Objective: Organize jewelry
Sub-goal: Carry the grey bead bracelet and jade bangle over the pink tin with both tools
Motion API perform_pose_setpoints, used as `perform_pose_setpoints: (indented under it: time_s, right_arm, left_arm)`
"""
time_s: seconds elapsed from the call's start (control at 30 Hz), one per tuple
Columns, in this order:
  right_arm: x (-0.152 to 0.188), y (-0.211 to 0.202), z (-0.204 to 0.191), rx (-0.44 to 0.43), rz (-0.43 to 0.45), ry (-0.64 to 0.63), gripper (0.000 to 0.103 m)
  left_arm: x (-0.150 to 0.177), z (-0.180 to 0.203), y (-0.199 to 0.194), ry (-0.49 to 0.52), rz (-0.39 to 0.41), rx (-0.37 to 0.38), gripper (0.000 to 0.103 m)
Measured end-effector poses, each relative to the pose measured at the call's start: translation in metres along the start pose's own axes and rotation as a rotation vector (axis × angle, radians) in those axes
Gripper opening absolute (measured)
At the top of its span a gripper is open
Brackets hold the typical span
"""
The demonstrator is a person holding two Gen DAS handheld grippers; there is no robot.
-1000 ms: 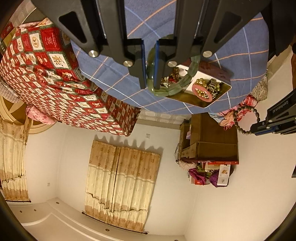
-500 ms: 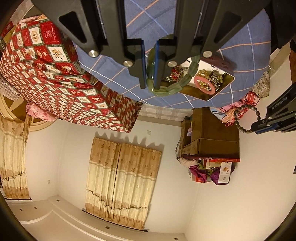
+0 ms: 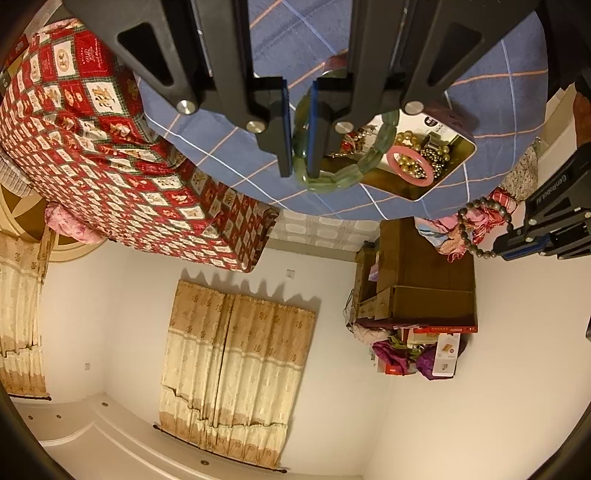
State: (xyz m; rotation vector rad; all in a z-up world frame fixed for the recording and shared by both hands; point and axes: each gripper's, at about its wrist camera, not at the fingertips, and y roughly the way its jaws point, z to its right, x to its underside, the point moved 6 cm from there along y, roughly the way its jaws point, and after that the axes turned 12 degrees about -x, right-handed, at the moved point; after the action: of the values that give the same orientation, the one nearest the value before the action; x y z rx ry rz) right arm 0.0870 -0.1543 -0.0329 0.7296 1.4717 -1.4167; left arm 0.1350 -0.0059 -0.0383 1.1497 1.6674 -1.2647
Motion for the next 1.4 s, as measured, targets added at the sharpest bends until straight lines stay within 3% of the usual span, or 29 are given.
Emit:
perform_pose_setpoints:
  time_s: [1.0,1.4]
  right_arm:
    - [-0.003,0.071,-0.007,-0.008,-0.133,-0.031,0.009]
    - [0.007,0.096,-0.004,-0.012,-0.2,-0.031,0.009]
  left_arm:
    - [0.008,0.037,0.062,0.075,-0.118,0.041,0.008]
    - [0.027,0.055,0.085,0.118,-0.21,0.066,0.008]
